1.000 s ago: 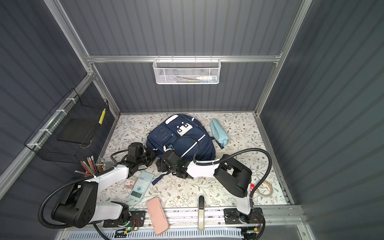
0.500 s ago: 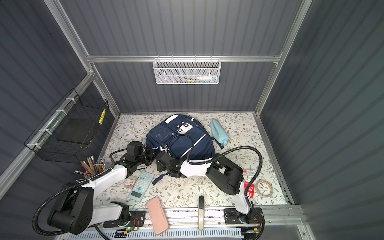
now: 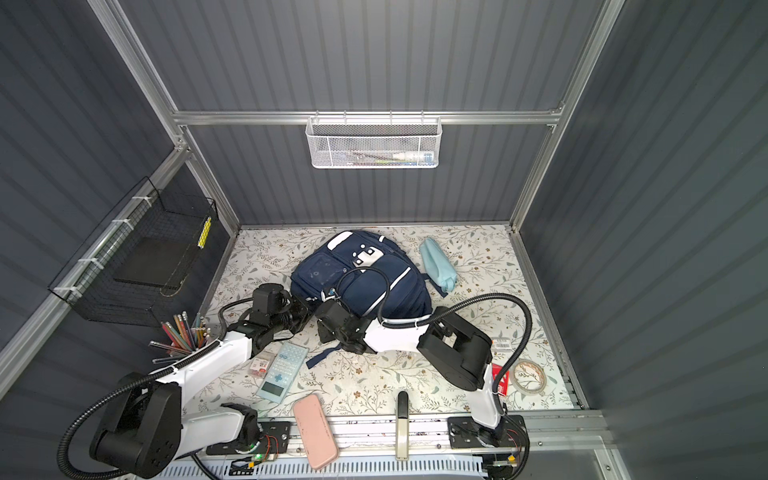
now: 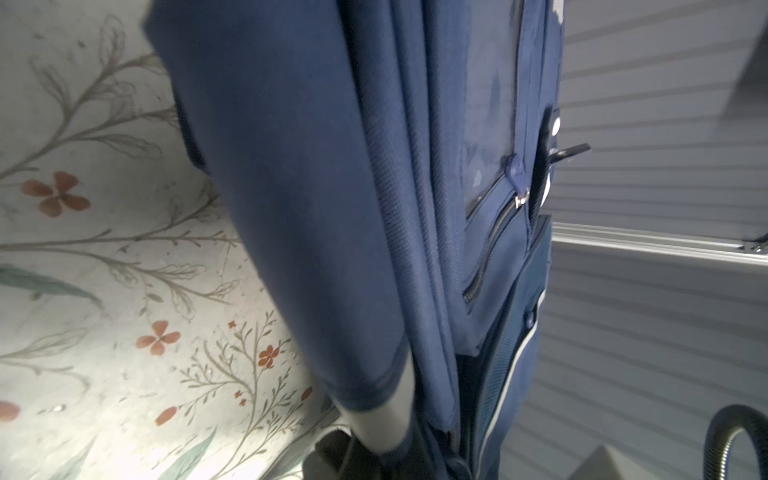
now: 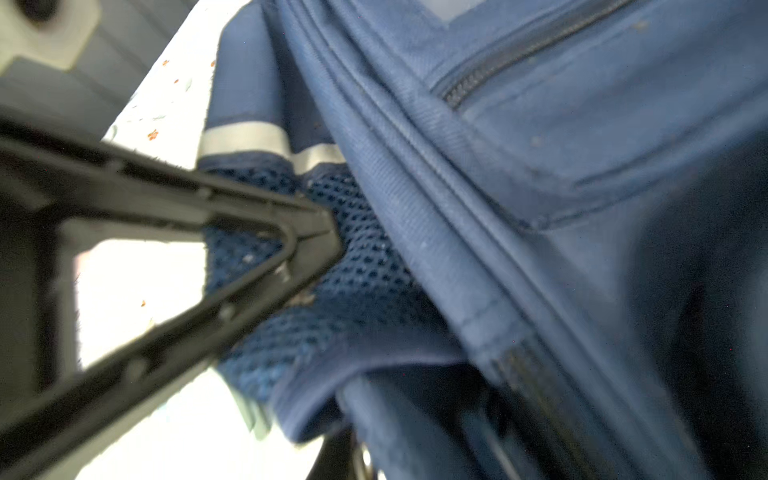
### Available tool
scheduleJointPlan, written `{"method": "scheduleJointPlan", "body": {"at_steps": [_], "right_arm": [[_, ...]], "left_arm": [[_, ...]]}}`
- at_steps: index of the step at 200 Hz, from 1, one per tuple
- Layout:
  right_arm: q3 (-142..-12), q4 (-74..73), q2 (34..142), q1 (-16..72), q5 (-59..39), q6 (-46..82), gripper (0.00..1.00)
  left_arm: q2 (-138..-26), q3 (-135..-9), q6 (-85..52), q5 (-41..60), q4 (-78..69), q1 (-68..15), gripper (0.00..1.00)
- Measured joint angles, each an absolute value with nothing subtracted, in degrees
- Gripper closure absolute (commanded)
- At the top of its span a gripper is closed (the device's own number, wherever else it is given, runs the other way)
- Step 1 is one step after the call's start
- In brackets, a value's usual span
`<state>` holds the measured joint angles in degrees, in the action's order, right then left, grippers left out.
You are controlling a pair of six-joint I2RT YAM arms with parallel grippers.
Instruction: Pack the student bag
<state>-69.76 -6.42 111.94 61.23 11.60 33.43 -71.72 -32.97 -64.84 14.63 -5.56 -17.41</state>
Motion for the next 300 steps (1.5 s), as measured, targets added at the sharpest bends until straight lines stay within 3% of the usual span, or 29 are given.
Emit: {"method": "scheduleJointPlan", "body": {"at_steps": [109, 162, 241, 275, 286, 300], "right_arm": [[-58.1, -1.0, 99.7, 60.3, 6.4, 36.3, 1.0], [-48.4, 2.4, 88.9, 59.8, 4.4, 36.0, 1.0], [-37.6, 4.6, 78.8, 45.5, -4.0, 30.5, 1.0], [-39.7, 7.0, 79.3, 47.8, -2.4, 28.3, 1.0], [-42.0, 8.7, 81.2, 50.6, -1.3, 28.1, 1.0], [-44.8, 9.6, 84.2, 54.0, -1.0, 28.3, 1.0]], "left_arm": [[-76.9, -35.2, -61.8, 18.8, -4.4, -11.0, 1.0], [-80.0, -36.5, -60.6, 20.2, -3.8, -8.4, 1.0], [-82.9, -37.3, -60.2, 21.5, -4.1, -7.7, 1.0], [-85.7, -39.6, -59.9, 21.7, -5.0, -7.6, 1.0], [-86.9, -40.3, -59.6, 21.0, -5.6, -7.1, 0.79], [-88.4, -41.4, -59.2, 20.1, -6.6, -6.2, 0.36]]}}
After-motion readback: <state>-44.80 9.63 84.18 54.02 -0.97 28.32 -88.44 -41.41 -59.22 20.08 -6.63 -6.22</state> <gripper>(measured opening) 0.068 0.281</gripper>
